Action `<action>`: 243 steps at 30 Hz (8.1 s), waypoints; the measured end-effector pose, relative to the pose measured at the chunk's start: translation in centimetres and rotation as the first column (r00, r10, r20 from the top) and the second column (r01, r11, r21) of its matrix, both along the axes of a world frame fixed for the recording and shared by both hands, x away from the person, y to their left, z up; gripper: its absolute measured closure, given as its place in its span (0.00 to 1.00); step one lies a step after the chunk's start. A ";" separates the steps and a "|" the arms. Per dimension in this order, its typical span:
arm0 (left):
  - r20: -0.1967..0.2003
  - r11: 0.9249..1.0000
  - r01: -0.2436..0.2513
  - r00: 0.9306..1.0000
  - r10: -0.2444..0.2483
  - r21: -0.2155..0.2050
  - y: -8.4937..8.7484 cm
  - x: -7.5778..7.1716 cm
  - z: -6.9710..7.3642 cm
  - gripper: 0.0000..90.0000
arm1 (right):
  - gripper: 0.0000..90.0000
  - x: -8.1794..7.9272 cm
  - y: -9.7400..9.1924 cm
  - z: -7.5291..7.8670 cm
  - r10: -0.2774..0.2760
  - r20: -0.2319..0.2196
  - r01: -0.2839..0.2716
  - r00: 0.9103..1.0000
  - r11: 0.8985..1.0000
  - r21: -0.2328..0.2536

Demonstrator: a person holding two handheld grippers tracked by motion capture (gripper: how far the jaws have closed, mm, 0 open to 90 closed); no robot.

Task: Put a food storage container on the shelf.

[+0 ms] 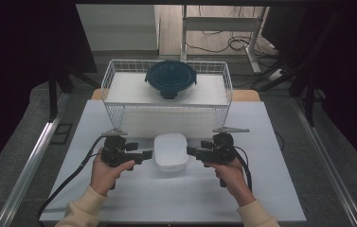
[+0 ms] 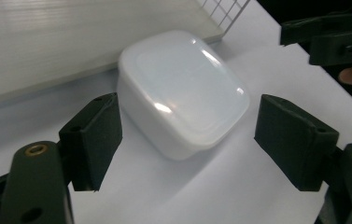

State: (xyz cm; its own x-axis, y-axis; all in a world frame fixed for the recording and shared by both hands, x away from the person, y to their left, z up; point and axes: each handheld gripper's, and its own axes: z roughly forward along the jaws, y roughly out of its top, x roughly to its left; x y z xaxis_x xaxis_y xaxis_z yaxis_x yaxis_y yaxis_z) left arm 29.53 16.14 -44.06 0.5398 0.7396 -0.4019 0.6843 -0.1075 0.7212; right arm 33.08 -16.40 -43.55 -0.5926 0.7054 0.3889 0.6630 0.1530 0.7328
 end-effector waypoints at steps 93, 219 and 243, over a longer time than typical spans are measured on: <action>-0.096 0.959 0.006 0.995 -0.034 -0.284 0.6 1.8 -1.9 0.89 | 0.86 2.1 0.7 -0.3 0.092 -0.072 -0.086 0.993 0.993 0.081; -0.150 0.896 -0.033 0.988 -0.038 -0.442 3.6 18.7 17.1 0.82 | 0.76 16.9 2.0 18.7 0.015 -0.147 0.029 0.989 0.955 0.295; 0.069 0.962 -0.036 0.996 0.057 -0.272 5.2 13.3 17.5 0.33 | 0.38 11.8 -1.3 19.6 -0.015 0.120 -0.018 0.993 0.963 0.271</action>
